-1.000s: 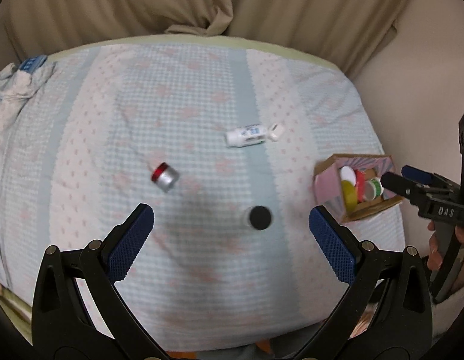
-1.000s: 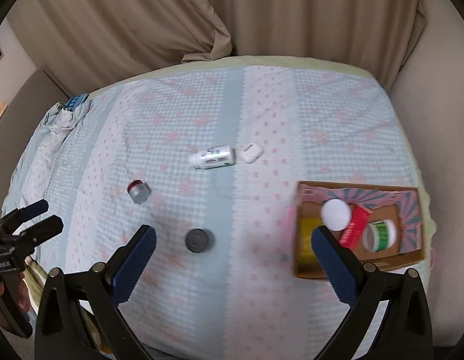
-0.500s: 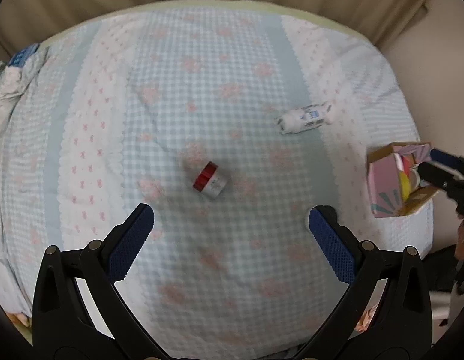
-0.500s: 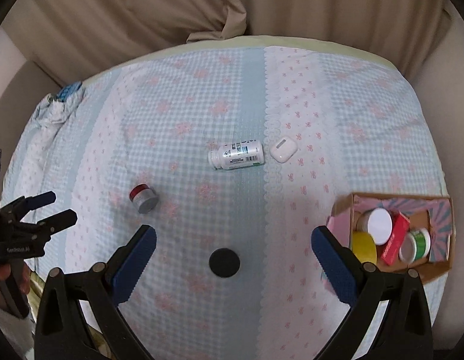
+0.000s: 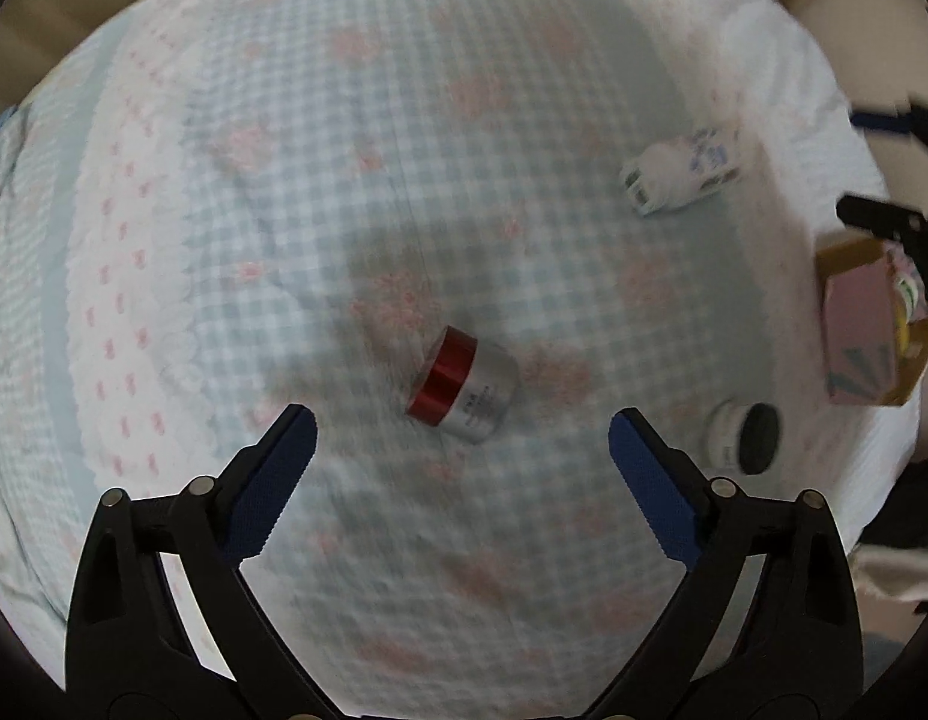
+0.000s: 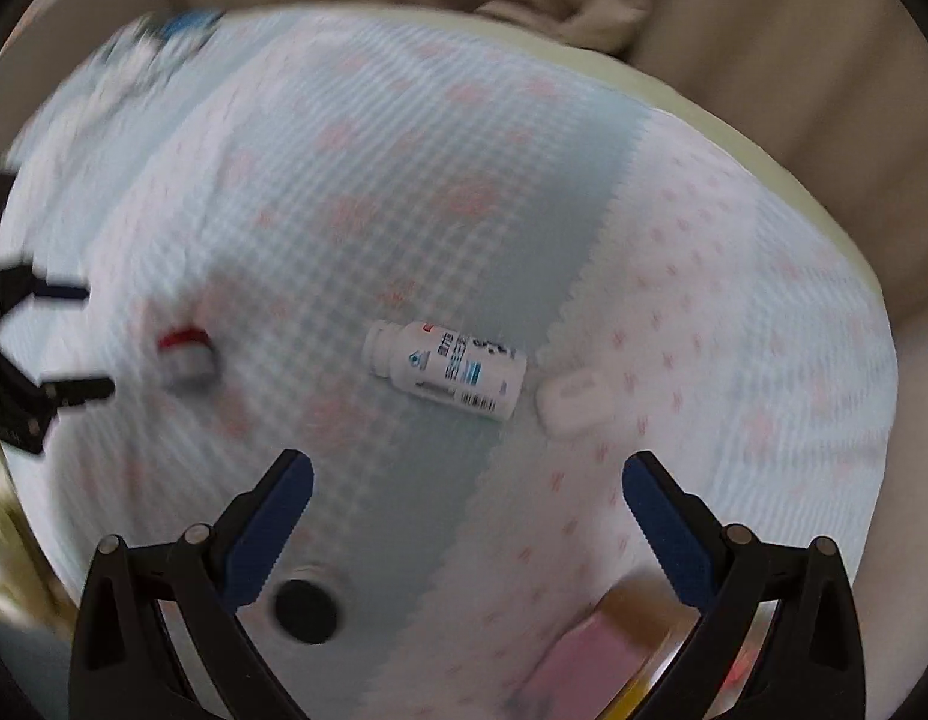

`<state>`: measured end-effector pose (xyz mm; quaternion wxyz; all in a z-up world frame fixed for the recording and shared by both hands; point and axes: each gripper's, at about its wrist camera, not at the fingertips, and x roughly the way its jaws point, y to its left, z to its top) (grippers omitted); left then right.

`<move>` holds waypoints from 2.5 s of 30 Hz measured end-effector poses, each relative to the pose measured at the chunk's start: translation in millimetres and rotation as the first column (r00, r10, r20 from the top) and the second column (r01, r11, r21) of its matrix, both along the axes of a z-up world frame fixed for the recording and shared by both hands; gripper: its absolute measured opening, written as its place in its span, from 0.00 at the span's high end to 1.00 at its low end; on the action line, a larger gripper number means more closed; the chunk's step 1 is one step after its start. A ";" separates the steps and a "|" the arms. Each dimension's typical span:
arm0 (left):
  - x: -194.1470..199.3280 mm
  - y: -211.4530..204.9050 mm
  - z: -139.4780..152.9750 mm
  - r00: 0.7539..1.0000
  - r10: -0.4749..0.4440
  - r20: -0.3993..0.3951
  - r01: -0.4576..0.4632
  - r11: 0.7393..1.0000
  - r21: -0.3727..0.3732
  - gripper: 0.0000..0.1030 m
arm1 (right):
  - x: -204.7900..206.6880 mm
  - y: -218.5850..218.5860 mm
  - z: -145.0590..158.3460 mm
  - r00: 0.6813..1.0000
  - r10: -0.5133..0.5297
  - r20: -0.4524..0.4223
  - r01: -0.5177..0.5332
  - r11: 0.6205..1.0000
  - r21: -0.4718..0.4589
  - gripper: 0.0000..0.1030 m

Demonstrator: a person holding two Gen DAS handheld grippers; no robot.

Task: Organize rigid objects
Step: 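Grasp the red-capped silver tin with left tool while right tool grasps white vitamin bottle, then carry tin and vitamin bottle into the cardboard box and open both tools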

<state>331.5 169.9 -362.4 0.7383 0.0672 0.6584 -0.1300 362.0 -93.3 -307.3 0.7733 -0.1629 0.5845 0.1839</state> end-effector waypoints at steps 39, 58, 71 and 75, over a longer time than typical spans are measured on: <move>18.9 9.9 -83.9 0.989 -0.037 -0.144 0.040 0.999 0.019 0.62 | 11.5 97.4 -138.1 0.823 0.496 -0.277 -0.568 0.723 -0.393 0.53; -29.6 25.8 49.3 0.990 0.106 0.093 -0.094 0.987 -0.129 0.62 | -48.9 22.3 -14.5 0.948 -0.204 -0.243 0.236 0.965 0.111 0.55; -78.9 -46.4 128.7 0.982 0.083 0.172 -0.044 0.975 -0.219 0.62 | -115.2 -44.9 90.5 0.895 -0.418 -0.156 0.446 0.846 0.291 0.55; -87.1 -82.4 146.1 0.979 0.062 0.196 -0.018 0.975 -0.223 0.62 | -139.7 -87.2 109.1 0.864 -0.482 -0.143 0.501 0.802 0.325 0.55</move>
